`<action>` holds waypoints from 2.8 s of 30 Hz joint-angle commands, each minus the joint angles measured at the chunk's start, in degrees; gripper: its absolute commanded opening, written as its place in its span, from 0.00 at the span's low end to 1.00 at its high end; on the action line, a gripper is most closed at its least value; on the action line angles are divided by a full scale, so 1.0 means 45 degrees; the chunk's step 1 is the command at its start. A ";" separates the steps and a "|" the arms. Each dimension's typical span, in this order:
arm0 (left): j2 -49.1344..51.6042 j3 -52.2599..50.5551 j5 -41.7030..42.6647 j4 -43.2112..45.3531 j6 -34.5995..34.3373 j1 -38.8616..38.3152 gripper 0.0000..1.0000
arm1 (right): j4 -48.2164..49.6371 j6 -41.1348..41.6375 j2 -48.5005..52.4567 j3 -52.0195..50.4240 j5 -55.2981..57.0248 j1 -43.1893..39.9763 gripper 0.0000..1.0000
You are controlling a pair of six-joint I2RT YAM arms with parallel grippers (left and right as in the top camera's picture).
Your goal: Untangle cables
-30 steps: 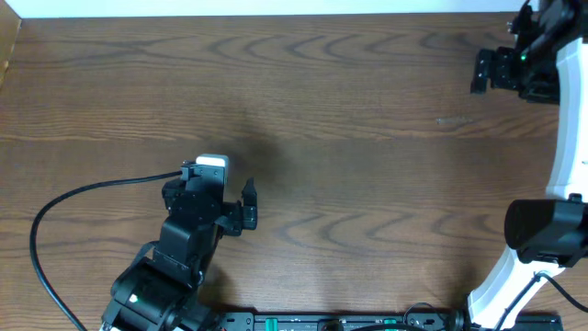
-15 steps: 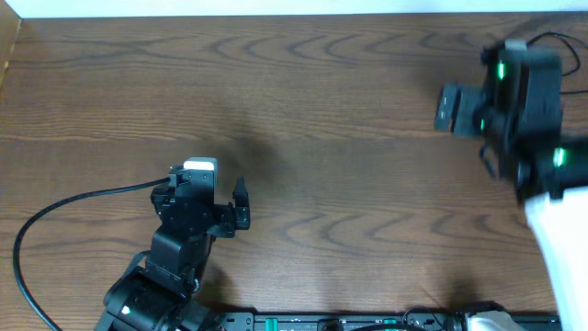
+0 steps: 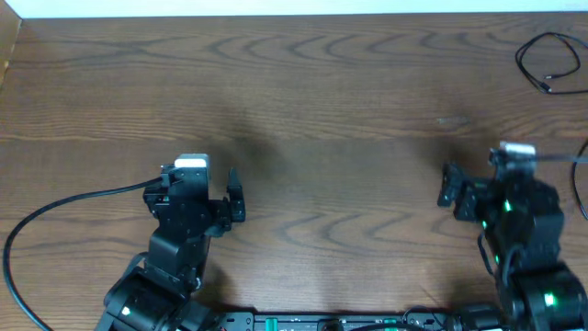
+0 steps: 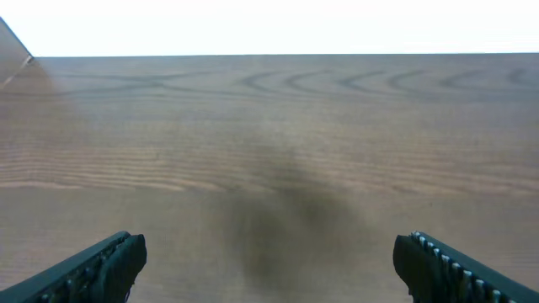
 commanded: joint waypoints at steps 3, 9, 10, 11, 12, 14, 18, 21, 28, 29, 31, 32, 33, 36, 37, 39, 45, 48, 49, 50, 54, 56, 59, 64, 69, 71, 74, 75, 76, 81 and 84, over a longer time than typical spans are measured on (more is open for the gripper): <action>-0.1161 -0.1015 -0.0316 0.0029 -0.0010 0.0073 0.99 | 0.0199 0.0495 -0.1875 -0.1132 0.0636 0.0015 0.99; -0.3002 -0.2215 -0.0578 -0.0374 0.0151 0.0840 0.99 | 0.0219 0.0374 -0.1923 -0.1608 0.1826 -0.0374 0.99; -0.3400 -0.2472 -0.0588 -0.0612 0.0005 0.1190 0.99 | 0.0335 0.0369 -0.1904 -0.1608 0.1579 -0.0529 0.99; -0.3677 -0.2739 -0.0583 -0.0743 0.0010 0.1569 0.99 | 0.0427 0.0364 -0.1904 -0.1608 0.1647 -0.0709 0.99; -0.3818 -0.2909 -0.0568 -0.0772 -0.0010 0.1826 0.99 | 0.0442 0.0364 -0.1904 -0.1608 0.1666 -0.0835 0.99; -0.3959 -0.3104 -0.0374 -0.0763 -0.0126 0.2142 0.99 | 0.0452 0.0306 -0.1904 -0.1608 0.1666 -0.1015 0.99; -0.3993 -0.3143 0.1214 -0.0554 0.0889 0.2365 0.99 | 0.0680 0.0291 -0.1904 -0.1608 0.1666 -0.1234 0.99; -0.3988 -0.3143 0.3099 -0.0107 0.2302 0.2370 0.99 | 0.0767 0.0214 -0.1904 -0.1608 0.1462 -0.1239 0.99; -0.3983 -0.3177 0.5134 0.0505 0.3750 0.2385 0.99 | 0.0758 -0.0112 -0.1899 -0.1608 0.1088 -0.1239 0.99; -0.3983 -0.3177 0.5027 0.0500 0.3750 0.2438 0.99 | 0.0758 -0.0112 -0.1899 -0.1608 0.1088 -0.1239 0.99; -0.3983 -0.3220 0.4566 0.0500 0.3682 0.2701 0.99 | 0.0758 -0.0112 -0.1899 -0.1608 0.1088 -0.1239 0.99; -0.3983 -0.3259 0.4250 0.0505 0.3371 0.2875 0.99 | 0.0758 -0.0112 -0.1899 -0.1608 0.1088 -0.1239 0.99; -0.3983 -0.3298 0.4070 0.0500 0.3118 0.3089 0.99 | 0.0758 -0.0112 -0.1899 -0.1608 0.1093 -0.1239 0.99; -0.3983 -0.3614 0.4260 0.0588 0.2817 0.4294 0.99 | 0.0758 -0.0107 -0.1889 -0.1608 0.1093 -0.1239 0.99; -0.3988 -0.3696 0.4483 0.0704 0.2705 0.4590 0.99 | 0.0758 -0.0107 -0.1889 -0.1608 0.1093 -0.1239 0.99; -0.3988 -0.3789 0.5323 0.0806 0.2691 0.5212 0.99 | 0.0767 -0.0112 -0.1875 -0.1608 0.1088 -0.1239 0.99; -0.3988 -0.3784 0.6591 0.0777 0.2691 0.6489 0.99 | 0.0763 -0.0112 -0.1792 -0.1608 0.1049 -0.1239 0.99; -0.3988 -0.3784 0.6581 0.0709 0.2691 0.6499 0.99 | 0.0763 -0.0112 -0.1792 -0.1608 0.1049 -0.1239 0.99; -0.3988 -0.3784 0.6581 0.0695 0.2686 0.6499 0.99 | 0.0763 -0.0112 -0.1792 -0.1608 0.1044 -0.1239 0.99; -0.3988 -0.3784 0.6577 0.0690 0.2613 0.6499 0.99 | 0.0763 -0.0165 -0.1792 -0.1608 0.0899 -0.1239 0.99; -0.3988 -0.3784 0.6528 0.0695 0.2249 0.6499 0.99 | 0.0845 -0.0845 -0.1792 -0.1608 -0.0155 -0.1239 0.99; -0.3988 -0.3784 0.6528 0.0690 0.2239 0.6499 0.99 | 0.0845 -0.0869 -0.1792 -0.1608 -0.0078 -0.1239 0.99; -0.3988 -0.3784 0.6586 0.0704 0.1549 0.6484 0.99 | 0.0889 -0.0884 -0.1792 -0.1608 -0.0039 -0.1239 0.99; -0.3988 -0.3784 0.6810 0.0709 0.1263 0.6120 0.99 | 0.0903 -0.0879 -0.1792 -0.1608 -0.0044 -0.1239 0.99; -0.3988 -0.3784 0.5814 0.0738 0.1375 0.5775 0.99 | 0.0889 -0.0879 -0.1792 -0.1608 -0.0049 -0.1239 0.99; -0.3988 -0.3784 0.5654 0.0792 0.1685 0.5756 0.99 | 0.0850 -0.0879 -0.1792 -0.1608 -0.0049 -0.1239 0.99; -0.3988 -0.3784 0.5770 0.0777 0.1831 0.5751 0.98 | 0.0860 -0.0879 -0.1792 -0.1608 -0.0049 -0.1239 0.99; -0.3988 -0.3784 0.5965 0.0782 0.1938 0.5751 0.98 | 0.0865 -0.0879 -0.1792 -0.1608 -0.0044 -0.1239 0.99; -0.3988 -0.3784 0.6130 0.0797 0.1938 0.5741 0.98 | 0.0865 -0.0879 -0.1792 -0.1608 -0.0044 -0.1239 0.99; -0.3988 -0.3784 0.6314 0.0831 0.2351 0.5440 0.98 | 0.0860 -0.0874 -0.1792 -0.1608 -0.0039 -0.1239 0.99; -0.3988 -0.3784 0.6232 0.0816 0.2832 0.5353 0.98 | 0.0850 -0.0874 -0.1792 -0.1608 -0.0034 -0.1239 0.99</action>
